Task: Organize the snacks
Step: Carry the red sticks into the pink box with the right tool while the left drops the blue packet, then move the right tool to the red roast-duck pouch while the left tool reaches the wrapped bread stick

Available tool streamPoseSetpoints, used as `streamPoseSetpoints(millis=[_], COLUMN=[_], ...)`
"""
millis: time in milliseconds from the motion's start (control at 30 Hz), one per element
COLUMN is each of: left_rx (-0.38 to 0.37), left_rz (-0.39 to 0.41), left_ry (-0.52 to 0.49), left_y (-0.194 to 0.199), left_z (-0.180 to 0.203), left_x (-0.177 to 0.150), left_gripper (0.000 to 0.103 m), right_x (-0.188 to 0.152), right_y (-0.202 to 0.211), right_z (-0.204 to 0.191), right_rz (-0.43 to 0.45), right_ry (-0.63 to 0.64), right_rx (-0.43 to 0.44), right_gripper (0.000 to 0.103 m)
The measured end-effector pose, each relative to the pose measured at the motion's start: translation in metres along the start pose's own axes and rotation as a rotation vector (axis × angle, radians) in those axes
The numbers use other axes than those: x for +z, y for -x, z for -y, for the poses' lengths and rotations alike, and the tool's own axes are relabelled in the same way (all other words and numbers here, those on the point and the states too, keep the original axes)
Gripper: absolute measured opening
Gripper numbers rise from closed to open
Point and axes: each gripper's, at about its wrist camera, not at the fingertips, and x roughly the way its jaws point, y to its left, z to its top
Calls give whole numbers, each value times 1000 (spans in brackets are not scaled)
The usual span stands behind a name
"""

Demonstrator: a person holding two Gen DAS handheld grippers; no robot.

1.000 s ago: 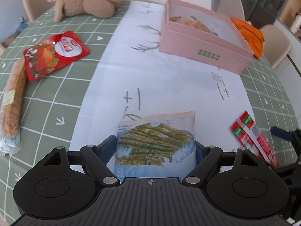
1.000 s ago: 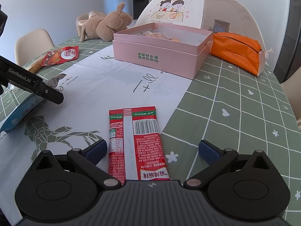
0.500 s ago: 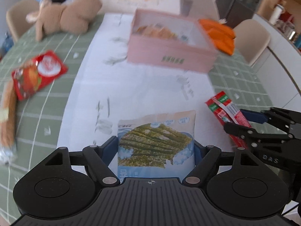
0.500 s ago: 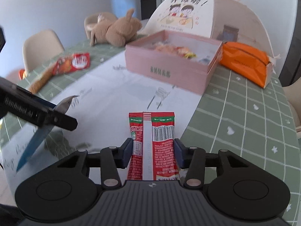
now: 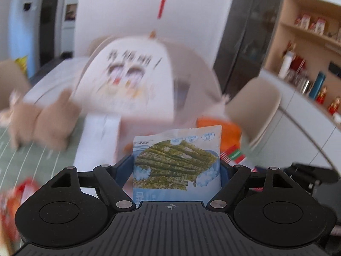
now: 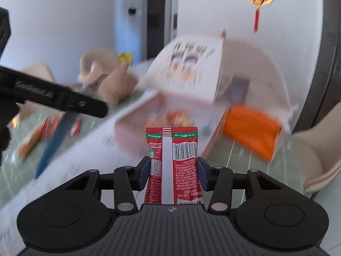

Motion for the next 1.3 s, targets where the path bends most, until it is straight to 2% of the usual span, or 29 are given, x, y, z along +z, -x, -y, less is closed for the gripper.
streamPoseSetpoints(millis=[67,167,200,267,367,500,533,567,600,633,767,867,967,1100,1200,1300], left_rx=[-25,-72,-89,-99,-105,-113,-104,-88,-70,-83,-167,-153,-121,-18,119,279], left_rz=[26,17,16,0,-101,-247,-296,-288,-290,-293,-259,-216,-195,-174,-183,-167], left_ry=[0,25,40,66,90,111,106,60,7,-3,114,93,76,84,118,195], left_y=[-22,-59,-74,-108,-167,-220,-232,-231,-232,-233,-215,-189,-157,-101,-60,-10], left_z=[-2,-11,-16,-27,-40,-60,-64,-63,-60,-61,-77,-84,-94,-125,-161,-200], left_x=[26,55,61,68,67,39,31,26,23,23,33,34,26,0,-25,-51], left_gripper=[84,84,83,72,70,70,64,54,52,52,52,52,52,52,53,52], right_x=[25,51,57,61,54,34,30,26,24,23,27,28,33,37,40,43], right_y=[-18,-54,-68,-97,-143,-184,-194,-202,-205,-205,-203,-181,-161,-149,-148,-154], right_z=[6,10,9,5,0,-1,0,0,-2,-6,-1,6,16,20,5,-11], right_rz=[17,10,4,-22,-108,-217,-261,-302,-305,-302,-309,-265,-228,-184,-169,-146], right_ry=[-25,-56,-56,-48,-22,10,9,8,31,58,22,-33,-94,-152,-133,-105], right_rx=[-23,-47,-52,-70,-115,-143,-135,-125,-117,-130,-115,-97,-75,-47,-22,-6], right_gripper=[46,46,46,46,46,48,49,56,58,60,64,72,74,75,74,74])
